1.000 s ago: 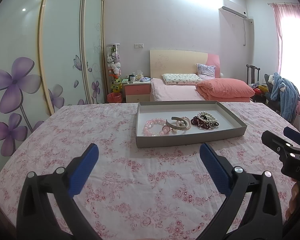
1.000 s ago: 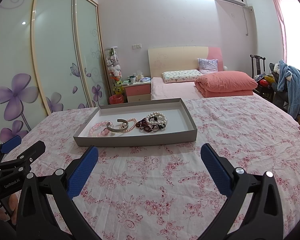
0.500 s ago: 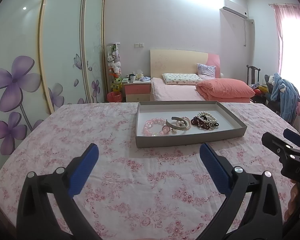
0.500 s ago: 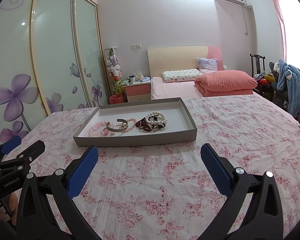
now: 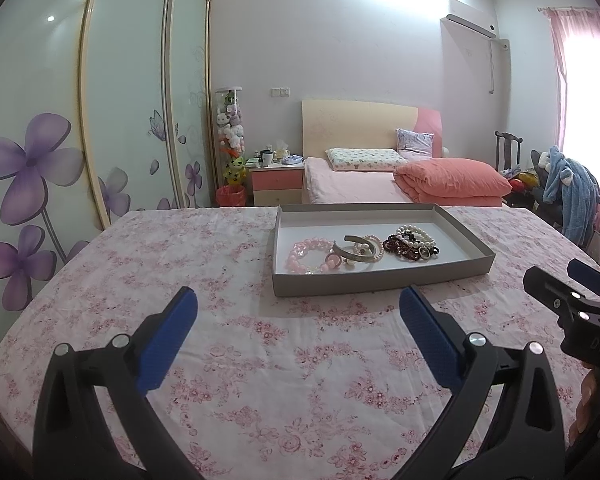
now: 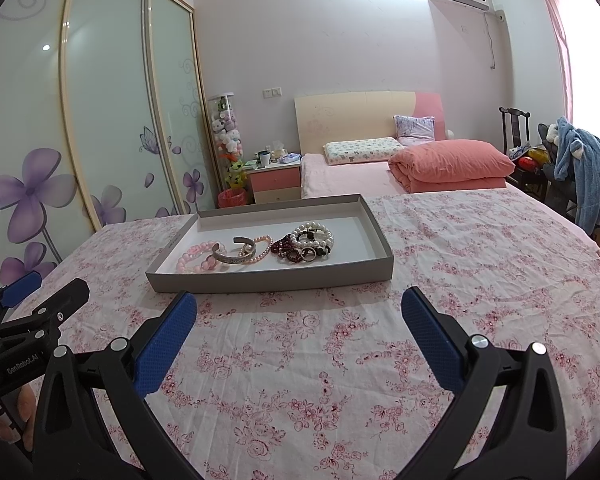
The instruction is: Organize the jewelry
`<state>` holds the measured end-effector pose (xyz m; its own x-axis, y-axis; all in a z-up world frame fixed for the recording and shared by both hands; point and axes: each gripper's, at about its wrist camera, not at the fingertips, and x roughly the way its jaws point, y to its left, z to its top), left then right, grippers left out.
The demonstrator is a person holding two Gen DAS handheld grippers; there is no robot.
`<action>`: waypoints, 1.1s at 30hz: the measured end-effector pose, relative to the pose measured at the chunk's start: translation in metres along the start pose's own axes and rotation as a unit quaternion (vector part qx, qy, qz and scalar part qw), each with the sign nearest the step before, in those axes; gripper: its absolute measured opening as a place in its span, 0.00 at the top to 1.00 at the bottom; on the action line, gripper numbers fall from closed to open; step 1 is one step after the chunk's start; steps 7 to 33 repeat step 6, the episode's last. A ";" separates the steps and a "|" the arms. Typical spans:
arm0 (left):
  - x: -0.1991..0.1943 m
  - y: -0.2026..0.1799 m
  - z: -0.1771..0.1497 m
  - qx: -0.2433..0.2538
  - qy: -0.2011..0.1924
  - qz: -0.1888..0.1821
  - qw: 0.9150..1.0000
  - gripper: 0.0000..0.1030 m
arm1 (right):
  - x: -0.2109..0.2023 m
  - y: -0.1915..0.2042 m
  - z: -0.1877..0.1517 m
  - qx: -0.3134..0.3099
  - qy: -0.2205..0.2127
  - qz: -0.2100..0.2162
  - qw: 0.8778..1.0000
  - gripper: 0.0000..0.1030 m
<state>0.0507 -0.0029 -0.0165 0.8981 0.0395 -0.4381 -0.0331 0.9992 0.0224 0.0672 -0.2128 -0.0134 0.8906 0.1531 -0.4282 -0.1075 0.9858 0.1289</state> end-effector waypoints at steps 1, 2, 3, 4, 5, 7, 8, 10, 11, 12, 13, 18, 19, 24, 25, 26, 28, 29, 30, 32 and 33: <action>0.000 0.000 0.000 -0.001 0.001 -0.001 1.000 0.04 | 0.000 0.000 0.000 0.000 0.000 0.000 1.000 0.02; 0.001 0.001 0.000 -0.002 0.002 -0.001 1.000 0.04 | 0.000 0.000 0.000 0.000 0.000 0.000 1.000 0.02; 0.001 0.001 0.001 -0.003 0.002 -0.002 1.000 0.04 | 0.000 0.000 0.001 0.000 0.000 0.000 1.000 0.02; 0.001 0.000 0.000 -0.003 0.003 -0.003 1.000 0.04 | 0.000 0.000 0.001 0.000 0.000 0.000 1.000 0.02; 0.002 0.000 0.001 -0.003 0.004 -0.003 1.000 0.04 | 0.000 0.000 0.000 0.000 0.000 0.000 1.000 0.02; 0.002 0.001 0.001 -0.003 0.004 -0.003 1.000 0.04 | 0.000 0.000 0.000 0.000 0.000 0.000 1.000 0.02; 0.002 0.001 0.001 -0.003 0.004 -0.003 1.000 0.04 | 0.000 0.000 0.000 0.000 0.000 0.000 1.000 0.02; 0.002 0.001 0.001 -0.003 0.004 -0.003 1.000 0.04 | 0.000 0.000 0.000 0.000 0.000 0.000 1.000 0.02; 0.002 0.001 0.001 -0.003 0.004 -0.003 1.000 0.04 | 0.000 0.000 0.000 0.000 0.000 0.000 1.000 0.02; 0.002 0.001 0.001 -0.003 0.004 -0.003 1.000 0.04 | 0.000 0.000 0.000 0.000 0.000 0.000 1.000 0.02; 0.002 0.001 0.001 -0.003 0.004 -0.003 1.000 0.04 | 0.000 0.000 0.000 0.000 0.000 0.000 1.000 0.02; 0.002 0.001 0.001 -0.003 0.004 -0.003 1.000 0.04 | 0.000 0.000 0.000 0.000 0.000 0.000 1.000 0.02; 0.002 0.001 0.001 -0.003 0.004 -0.003 1.000 0.04 | 0.000 0.000 0.000 0.000 0.000 0.000 1.000 0.02; 0.002 0.001 0.001 -0.003 0.004 -0.003 1.000 0.04 | 0.000 0.000 0.000 0.000 0.000 0.000 1.000 0.02; 0.002 0.001 0.001 -0.003 0.004 -0.003 1.000 0.04 | 0.000 0.000 0.000 0.000 0.000 0.000 1.000 0.02; 0.002 0.001 0.001 -0.003 0.004 -0.003 1.000 0.04 | 0.000 0.000 0.000 0.000 0.000 0.000 1.000 0.02; 0.002 0.001 0.001 -0.003 0.004 -0.003 1.000 0.04 | 0.000 0.000 0.000 0.000 0.000 0.000 1.000 0.02; 0.002 0.001 0.001 -0.003 0.004 -0.003 1.000 0.04 | 0.000 0.000 0.000 0.000 0.000 0.000 1.000 0.02; 0.002 0.001 0.001 -0.003 0.004 -0.003 1.000 0.04 | 0.000 0.000 0.000 0.000 0.000 0.000 1.000 0.02; 0.002 0.001 0.001 -0.003 0.004 -0.003 1.000 0.04 | 0.000 0.000 0.000 0.000 0.000 0.000 1.000 0.02; 0.002 0.001 0.001 -0.003 0.004 -0.003 1.000 0.04 | 0.000 0.000 0.000 0.000 0.000 0.000 1.000 0.02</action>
